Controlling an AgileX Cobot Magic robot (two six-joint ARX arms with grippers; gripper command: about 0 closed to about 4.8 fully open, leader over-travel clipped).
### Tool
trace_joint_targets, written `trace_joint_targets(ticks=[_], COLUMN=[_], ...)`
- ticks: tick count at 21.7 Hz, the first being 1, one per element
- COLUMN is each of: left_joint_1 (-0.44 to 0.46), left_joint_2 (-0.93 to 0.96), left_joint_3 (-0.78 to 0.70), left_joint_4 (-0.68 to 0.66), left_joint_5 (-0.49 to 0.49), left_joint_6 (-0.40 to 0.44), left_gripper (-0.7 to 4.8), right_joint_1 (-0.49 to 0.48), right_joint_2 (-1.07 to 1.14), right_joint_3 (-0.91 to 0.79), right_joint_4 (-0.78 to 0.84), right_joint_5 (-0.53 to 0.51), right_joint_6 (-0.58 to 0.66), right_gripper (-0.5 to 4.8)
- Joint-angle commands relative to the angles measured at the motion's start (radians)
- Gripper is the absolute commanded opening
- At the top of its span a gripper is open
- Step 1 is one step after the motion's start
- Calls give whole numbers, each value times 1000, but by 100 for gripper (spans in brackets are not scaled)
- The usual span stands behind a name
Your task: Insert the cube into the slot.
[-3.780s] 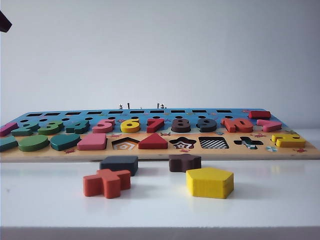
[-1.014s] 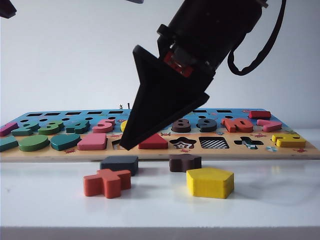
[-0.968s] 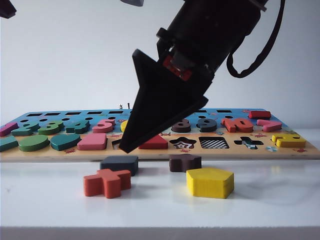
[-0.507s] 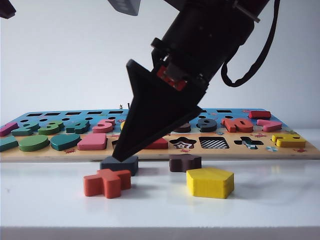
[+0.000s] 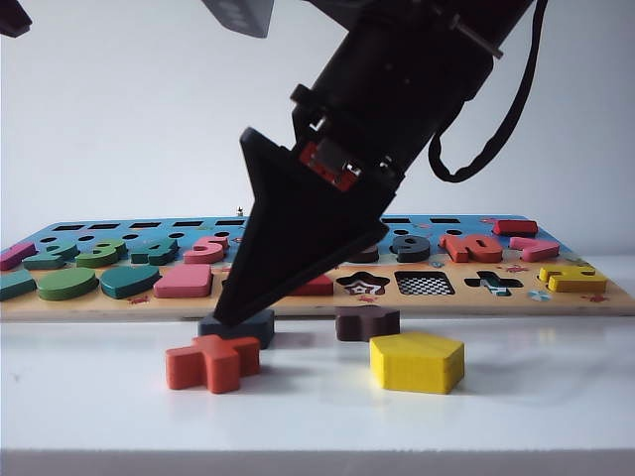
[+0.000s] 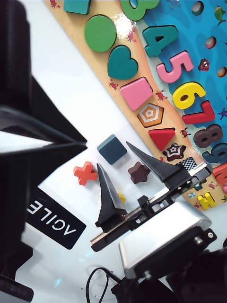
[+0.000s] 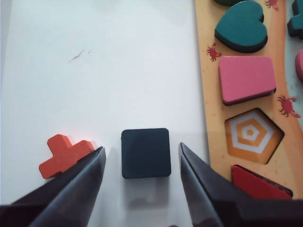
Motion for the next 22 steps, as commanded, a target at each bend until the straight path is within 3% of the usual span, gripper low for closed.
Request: trace_joint_targets(ticks=[1, 22], left_joint_1=[1, 1], left_joint_2=[1, 1], left_joint_3=[5, 5], left_joint_4=[6, 6], left_joint_5=[2, 2], left_joint_6=[3, 2], left_gripper=[20, 20], right_joint_1=[3, 2], right_joint_2=[4, 31], right_joint_3=[8, 8], right_joint_4=[11, 32], right_joint_5=[-8, -8], right_joint_6=[-3, -3], right_gripper=[283, 280])
